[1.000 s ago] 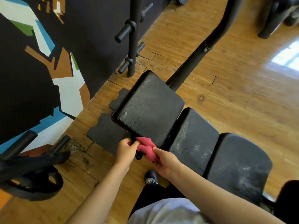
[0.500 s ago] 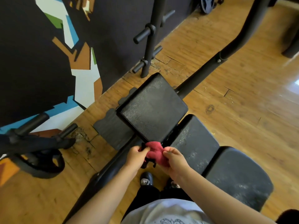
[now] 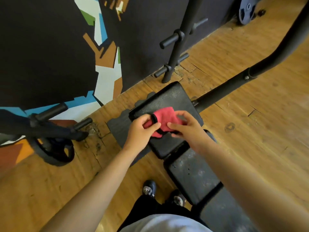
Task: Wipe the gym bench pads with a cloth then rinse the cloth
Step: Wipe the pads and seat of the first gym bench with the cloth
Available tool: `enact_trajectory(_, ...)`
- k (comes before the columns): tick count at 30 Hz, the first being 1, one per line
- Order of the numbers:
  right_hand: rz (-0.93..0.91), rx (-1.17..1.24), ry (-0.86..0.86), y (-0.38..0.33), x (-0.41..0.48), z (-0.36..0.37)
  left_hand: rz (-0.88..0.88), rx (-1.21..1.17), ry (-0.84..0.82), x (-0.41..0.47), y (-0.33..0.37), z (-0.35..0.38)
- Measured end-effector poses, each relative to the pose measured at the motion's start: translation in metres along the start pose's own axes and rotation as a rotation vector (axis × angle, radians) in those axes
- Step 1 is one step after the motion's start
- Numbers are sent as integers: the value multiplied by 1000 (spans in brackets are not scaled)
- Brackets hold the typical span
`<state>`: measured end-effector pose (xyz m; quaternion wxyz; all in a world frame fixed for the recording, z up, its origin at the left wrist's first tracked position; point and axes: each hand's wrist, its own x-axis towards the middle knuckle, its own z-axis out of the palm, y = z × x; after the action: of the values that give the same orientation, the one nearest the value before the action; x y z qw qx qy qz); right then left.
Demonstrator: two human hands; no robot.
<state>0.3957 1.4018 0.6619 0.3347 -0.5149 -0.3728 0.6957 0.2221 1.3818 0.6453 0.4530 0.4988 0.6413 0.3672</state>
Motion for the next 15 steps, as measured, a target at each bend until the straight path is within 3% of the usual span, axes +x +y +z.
enact_trajectory(3, -296, -394, -51, -33, 40, 25, 57, 55, 192, 15, 16, -26)
enact_trajectory(7, -646, -872, -69, -48, 86, 70, 57, -129, 317, 31, 18, -58)
enact_trajectory(11, -613, -1388, -103, -36, 115, 94, -5, 268, 282, 45, -6, -71)
enact_trajectory(15, -599, -1471, -125, -26, 132, 82, -65, 377, 153, 62, -10, -71)
